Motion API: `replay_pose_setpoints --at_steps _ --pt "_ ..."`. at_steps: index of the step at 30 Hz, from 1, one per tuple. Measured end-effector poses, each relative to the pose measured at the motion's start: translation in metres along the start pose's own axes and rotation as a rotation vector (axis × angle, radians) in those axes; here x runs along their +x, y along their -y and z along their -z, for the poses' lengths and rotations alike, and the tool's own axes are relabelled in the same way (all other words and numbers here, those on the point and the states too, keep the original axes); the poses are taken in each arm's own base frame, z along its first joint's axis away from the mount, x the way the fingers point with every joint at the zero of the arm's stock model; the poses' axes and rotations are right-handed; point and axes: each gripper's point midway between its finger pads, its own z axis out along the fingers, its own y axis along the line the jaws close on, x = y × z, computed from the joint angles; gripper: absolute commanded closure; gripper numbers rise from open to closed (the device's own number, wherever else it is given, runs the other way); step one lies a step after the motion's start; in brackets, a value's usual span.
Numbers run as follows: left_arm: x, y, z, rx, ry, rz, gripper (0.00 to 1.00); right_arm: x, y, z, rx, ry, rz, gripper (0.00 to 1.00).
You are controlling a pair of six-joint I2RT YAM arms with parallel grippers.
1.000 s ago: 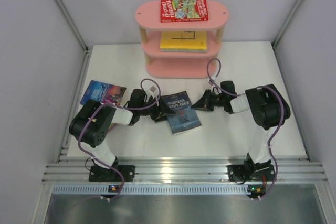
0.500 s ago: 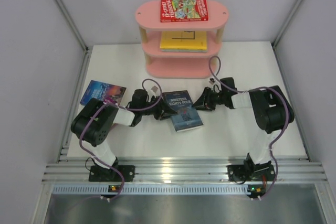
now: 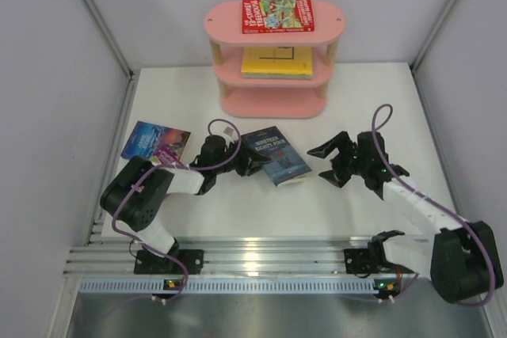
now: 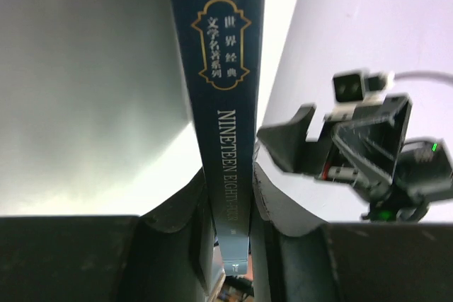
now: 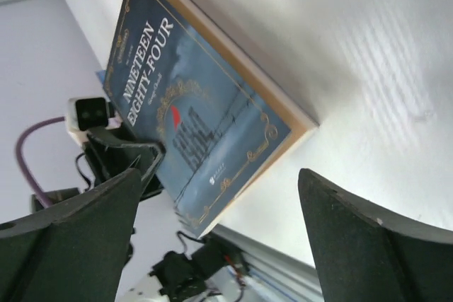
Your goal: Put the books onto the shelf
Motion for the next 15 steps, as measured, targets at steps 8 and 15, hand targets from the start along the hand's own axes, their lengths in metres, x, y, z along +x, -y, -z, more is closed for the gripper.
replay_pose_setpoints --at_steps 8,15 --pt "0.005 0.046 -0.011 0.063 0.069 -0.003 1.0 0.015 0.002 0.024 -0.054 0.092 -0.202 0.02" --pt "0.012 0.081 -0.015 0.116 0.092 -0.032 1.0 0.028 0.018 0.015 -0.046 0.087 -0.322 0.02"
